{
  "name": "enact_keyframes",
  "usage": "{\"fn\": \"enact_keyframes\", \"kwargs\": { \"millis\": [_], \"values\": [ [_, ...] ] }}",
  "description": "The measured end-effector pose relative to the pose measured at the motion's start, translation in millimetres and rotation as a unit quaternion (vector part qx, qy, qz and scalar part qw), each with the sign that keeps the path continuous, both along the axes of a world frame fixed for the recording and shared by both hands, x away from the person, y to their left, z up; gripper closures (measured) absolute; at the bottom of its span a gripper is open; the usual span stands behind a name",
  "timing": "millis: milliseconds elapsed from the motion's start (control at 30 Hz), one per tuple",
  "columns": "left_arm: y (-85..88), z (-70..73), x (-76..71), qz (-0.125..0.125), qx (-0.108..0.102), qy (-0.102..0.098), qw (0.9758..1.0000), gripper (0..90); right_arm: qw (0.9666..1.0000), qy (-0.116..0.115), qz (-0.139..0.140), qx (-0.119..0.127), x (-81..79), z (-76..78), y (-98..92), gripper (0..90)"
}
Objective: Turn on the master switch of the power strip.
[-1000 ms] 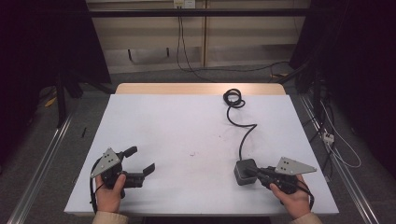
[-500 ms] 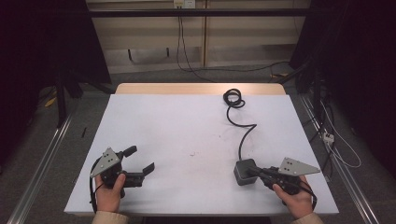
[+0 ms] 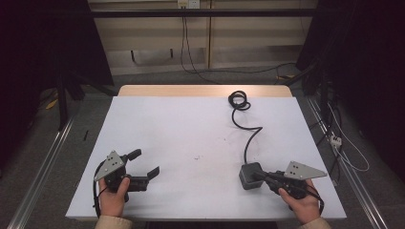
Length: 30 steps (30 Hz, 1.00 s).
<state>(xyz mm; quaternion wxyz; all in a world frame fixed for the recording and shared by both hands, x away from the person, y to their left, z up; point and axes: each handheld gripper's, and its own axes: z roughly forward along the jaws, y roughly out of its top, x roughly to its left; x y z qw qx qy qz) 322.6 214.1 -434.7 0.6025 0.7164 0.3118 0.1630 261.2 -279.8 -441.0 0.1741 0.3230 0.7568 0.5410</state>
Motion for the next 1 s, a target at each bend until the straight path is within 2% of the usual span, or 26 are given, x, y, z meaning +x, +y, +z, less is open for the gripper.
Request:
{"fn": "enact_keyframes", "kwargs": {
  "millis": [1000],
  "values": [
    [0.1,-0.2,0.0,0.001,0.0,0.0,1.0,2.7,1.0,0.004,0.0,-0.003,0.5,0.7,0.3,90.0]
  ]
}}
